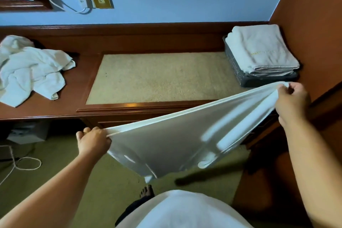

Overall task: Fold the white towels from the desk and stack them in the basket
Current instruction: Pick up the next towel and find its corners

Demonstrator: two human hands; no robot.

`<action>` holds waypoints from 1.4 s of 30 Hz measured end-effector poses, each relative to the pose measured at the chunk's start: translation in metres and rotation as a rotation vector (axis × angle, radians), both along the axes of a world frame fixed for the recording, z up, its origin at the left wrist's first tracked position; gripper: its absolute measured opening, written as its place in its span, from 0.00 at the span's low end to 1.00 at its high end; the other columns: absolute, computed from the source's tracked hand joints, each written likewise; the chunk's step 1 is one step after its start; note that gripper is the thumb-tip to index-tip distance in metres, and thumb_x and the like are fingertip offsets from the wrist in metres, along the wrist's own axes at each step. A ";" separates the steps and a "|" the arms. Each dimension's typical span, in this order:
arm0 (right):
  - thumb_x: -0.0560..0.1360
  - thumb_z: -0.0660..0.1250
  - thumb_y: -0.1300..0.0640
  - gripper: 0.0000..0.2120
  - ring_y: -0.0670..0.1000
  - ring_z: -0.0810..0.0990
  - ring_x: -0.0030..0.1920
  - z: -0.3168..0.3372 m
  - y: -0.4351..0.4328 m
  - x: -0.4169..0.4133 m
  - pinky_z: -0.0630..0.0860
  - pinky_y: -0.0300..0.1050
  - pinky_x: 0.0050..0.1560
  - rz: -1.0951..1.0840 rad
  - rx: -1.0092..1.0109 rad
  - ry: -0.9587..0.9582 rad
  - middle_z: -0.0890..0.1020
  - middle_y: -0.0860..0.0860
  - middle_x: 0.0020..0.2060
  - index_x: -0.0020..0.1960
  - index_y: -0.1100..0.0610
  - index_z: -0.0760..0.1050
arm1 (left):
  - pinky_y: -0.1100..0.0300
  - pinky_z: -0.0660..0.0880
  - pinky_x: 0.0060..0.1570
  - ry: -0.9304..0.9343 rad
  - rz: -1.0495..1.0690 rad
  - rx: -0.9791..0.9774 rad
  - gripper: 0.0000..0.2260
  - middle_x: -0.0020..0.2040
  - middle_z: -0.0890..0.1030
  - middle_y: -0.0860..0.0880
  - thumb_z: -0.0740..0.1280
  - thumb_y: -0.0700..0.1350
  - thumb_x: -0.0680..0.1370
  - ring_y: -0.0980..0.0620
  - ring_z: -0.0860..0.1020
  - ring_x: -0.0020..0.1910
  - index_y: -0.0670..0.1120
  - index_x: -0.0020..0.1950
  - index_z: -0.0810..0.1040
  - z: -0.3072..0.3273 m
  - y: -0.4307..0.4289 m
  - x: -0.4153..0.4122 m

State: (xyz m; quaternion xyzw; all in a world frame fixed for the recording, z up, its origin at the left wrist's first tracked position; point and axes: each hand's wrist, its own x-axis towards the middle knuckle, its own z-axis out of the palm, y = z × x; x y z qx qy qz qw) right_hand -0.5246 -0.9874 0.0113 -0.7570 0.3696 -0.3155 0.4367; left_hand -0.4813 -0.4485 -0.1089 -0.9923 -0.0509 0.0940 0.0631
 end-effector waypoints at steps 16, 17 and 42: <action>0.82 0.61 0.59 0.14 0.64 0.76 0.61 -0.069 0.007 0.012 0.71 0.53 0.61 0.078 0.030 0.207 0.78 0.66 0.60 0.64 0.65 0.72 | 0.44 0.65 0.59 -0.574 0.050 -0.455 0.06 0.38 0.79 0.44 0.63 0.48 0.83 0.37 0.79 0.42 0.47 0.56 0.74 0.070 0.040 0.033; 0.82 0.62 0.59 0.13 0.65 0.77 0.60 -0.071 0.008 0.010 0.71 0.54 0.61 0.118 0.011 0.235 0.78 0.66 0.60 0.64 0.64 0.72 | 0.44 0.65 0.60 -0.555 0.049 -0.415 0.08 0.40 0.81 0.42 0.64 0.47 0.83 0.36 0.79 0.43 0.47 0.61 0.73 0.070 0.045 0.032; 0.83 0.59 0.58 0.11 0.46 0.86 0.34 -0.069 0.008 0.185 0.79 0.39 0.26 0.140 0.269 0.015 0.79 0.56 0.56 0.65 0.58 0.70 | 0.52 0.83 0.48 -0.892 1.002 -1.873 0.17 0.59 0.81 0.48 0.60 0.36 0.81 0.50 0.83 0.52 0.47 0.68 0.74 0.099 0.044 0.188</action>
